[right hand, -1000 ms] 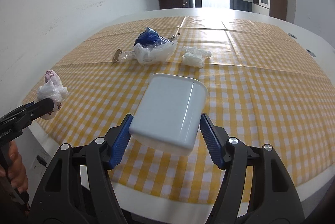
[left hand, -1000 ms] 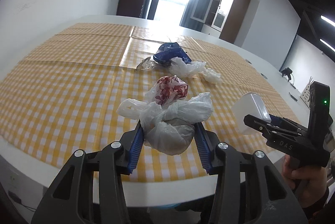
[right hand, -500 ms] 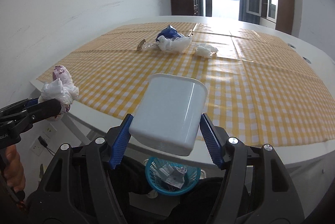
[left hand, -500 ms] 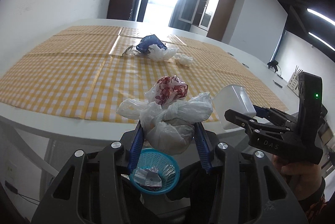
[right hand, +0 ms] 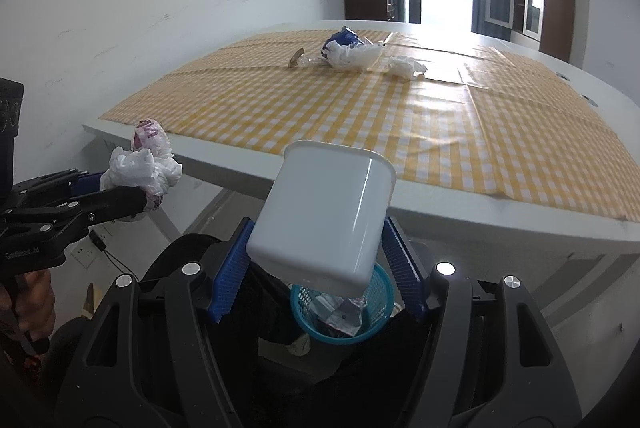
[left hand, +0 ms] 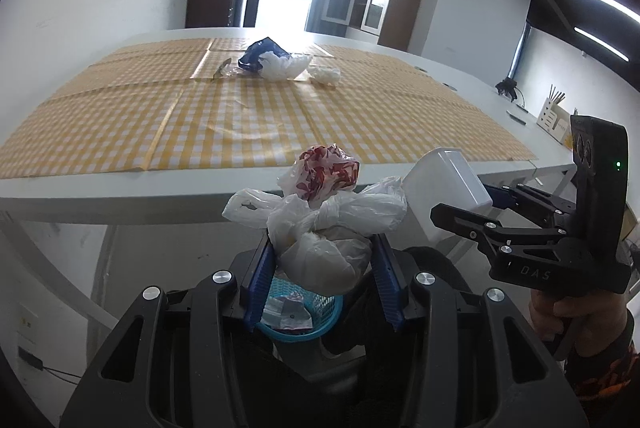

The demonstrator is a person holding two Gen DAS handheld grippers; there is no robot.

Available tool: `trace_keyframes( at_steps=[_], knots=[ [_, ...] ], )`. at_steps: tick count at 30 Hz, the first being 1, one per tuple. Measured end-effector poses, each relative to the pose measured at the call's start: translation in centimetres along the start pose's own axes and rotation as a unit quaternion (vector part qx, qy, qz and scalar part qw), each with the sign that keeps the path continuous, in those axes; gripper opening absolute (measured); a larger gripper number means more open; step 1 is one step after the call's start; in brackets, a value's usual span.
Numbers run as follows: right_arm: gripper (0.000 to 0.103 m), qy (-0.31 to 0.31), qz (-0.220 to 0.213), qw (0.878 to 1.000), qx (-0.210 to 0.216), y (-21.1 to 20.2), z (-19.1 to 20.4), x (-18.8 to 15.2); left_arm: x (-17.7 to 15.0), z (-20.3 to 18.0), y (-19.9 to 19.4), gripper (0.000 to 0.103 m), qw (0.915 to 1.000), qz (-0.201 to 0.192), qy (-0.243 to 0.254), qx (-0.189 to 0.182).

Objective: Collect trash
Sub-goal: 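Carry the plastic bag bundle and white container down over the blue basket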

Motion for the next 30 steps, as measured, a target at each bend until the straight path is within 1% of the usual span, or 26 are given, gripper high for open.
trace_keyframes(
  at_steps=[4,6,11,14,16,20,23,26,30],
  knots=[
    [0.062,0.006,0.017,1.000,0.015,-0.4,0.2,-2.3,-2.1,-1.0,0.1,0.045,0.9998,0.015,0.012,-0.004],
    [0.062,0.002,0.026,1.000,0.015,-0.3,0.5,-3.5,-3.4,-1.1,0.5,0.045,0.9995,0.028,0.015,-0.005],
    [0.062,0.003,0.056,0.998,0.020,0.8,1.0,-6.3,-6.3,-0.6,2.6,0.045,0.9978,0.066,0.005,-0.006],
    [0.062,0.010,0.078,0.997,0.025,2.2,0.8,-7.9,-7.5,0.2,3.8,0.045,0.9966,0.081,-0.009,-0.014],
    [0.062,0.015,0.094,0.995,0.026,3.4,0.5,-8.7,-8.2,0.8,4.9,0.045,0.9957,0.091,-0.016,-0.010],
    [0.062,0.022,0.118,0.993,0.020,5.9,0.0,-9.6,-9.1,2.1,7.5,0.045,0.9928,0.112,-0.038,-0.017],
    [0.062,0.026,0.135,0.990,0.010,7.8,-0.5,-10.2,-9.6,2.5,9.5,0.045,0.9915,0.123,-0.039,-0.013],
    [0.062,0.039,0.160,0.986,0.017,9.9,-1.1,-10.9,-10.1,2.9,11.3,0.045,0.9899,0.137,-0.037,-0.007],
    [0.062,0.037,0.185,0.982,0.013,12.4,-1.4,-11.4,-10.1,3.6,13.6,0.045,0.9876,0.150,-0.045,-0.007]
  ],
)
Point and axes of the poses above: each gripper's, at about its wrist camera, not at the fingertips, and y roughly the way its jaws point, z to its left, x to its top, the point moved 3 cm from there along y, roughly the way its jaws point, and after that the axes turned 3 degrees about x, right-handed, at the moved point
